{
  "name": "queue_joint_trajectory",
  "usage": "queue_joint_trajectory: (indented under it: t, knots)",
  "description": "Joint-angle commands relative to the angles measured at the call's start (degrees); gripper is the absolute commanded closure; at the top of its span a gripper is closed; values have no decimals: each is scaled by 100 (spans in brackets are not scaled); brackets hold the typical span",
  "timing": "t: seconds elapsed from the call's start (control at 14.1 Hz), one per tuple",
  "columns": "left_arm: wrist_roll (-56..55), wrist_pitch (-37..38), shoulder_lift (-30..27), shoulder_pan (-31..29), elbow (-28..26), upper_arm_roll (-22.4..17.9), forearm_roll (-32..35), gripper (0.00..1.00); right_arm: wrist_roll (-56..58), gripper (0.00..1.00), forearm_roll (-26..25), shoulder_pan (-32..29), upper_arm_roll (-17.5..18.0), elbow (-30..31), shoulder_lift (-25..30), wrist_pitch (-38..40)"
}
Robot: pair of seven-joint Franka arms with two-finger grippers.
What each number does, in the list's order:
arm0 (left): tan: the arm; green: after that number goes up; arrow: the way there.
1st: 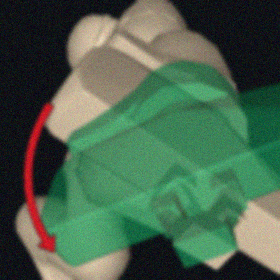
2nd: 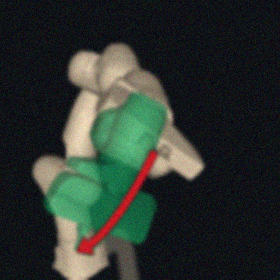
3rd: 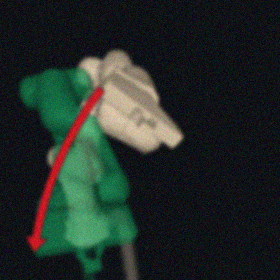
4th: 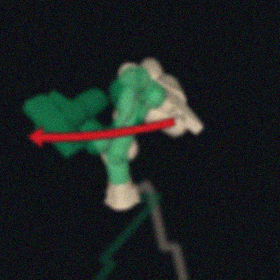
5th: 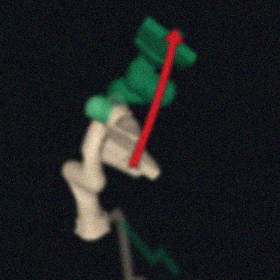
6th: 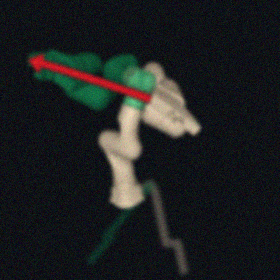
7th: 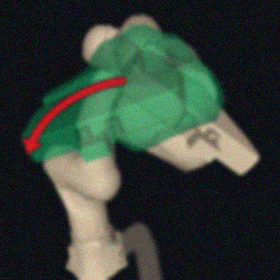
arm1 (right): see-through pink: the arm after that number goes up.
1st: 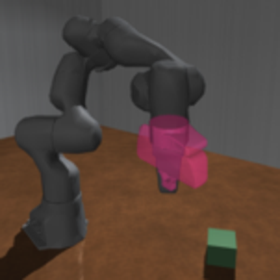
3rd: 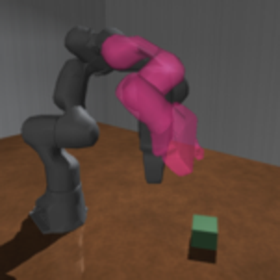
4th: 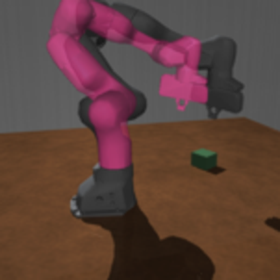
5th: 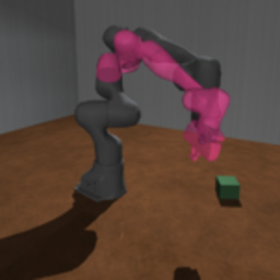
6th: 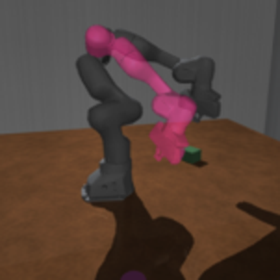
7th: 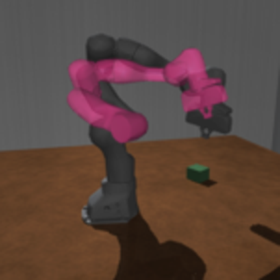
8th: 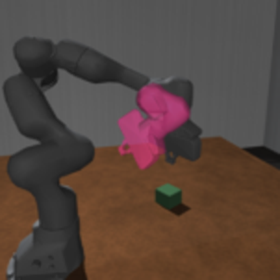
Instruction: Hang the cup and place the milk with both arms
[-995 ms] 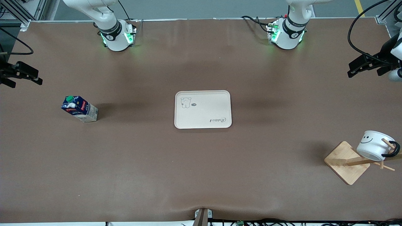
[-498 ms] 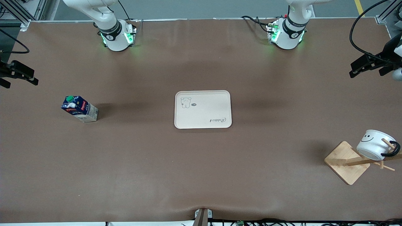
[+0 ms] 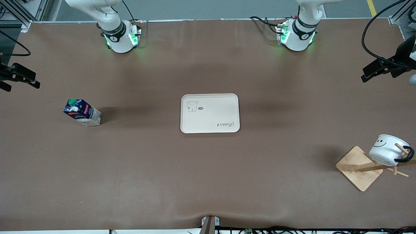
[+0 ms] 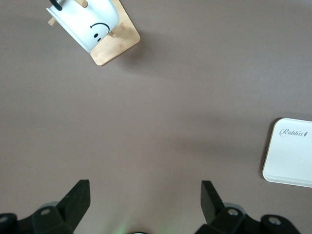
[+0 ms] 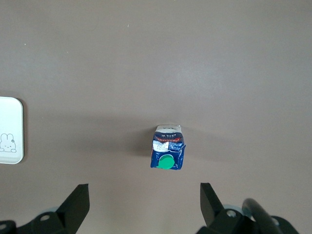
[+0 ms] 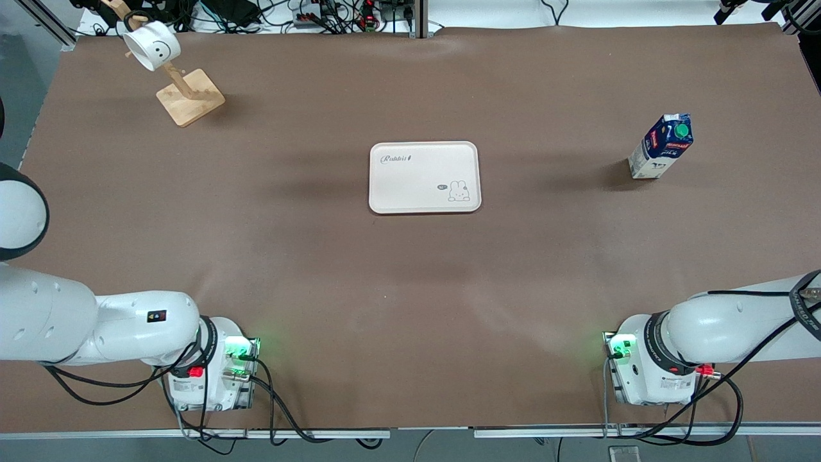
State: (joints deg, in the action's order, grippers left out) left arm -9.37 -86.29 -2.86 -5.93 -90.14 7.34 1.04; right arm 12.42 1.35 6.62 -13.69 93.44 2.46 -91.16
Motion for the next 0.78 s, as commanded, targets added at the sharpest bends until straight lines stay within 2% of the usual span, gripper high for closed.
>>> queue_joint_trajectory:
  t: [0.0, 0.71]
  knots:
    - [-118, 15, 32, 39, 67, 39, 159, 0, 24, 0, -30, -73, 41, -160, -79, 116]
    - [-13, 16, 32, 48, 84, 145, 151, 0, 15, 0, -30, -82, 41, -160, -79, 116]
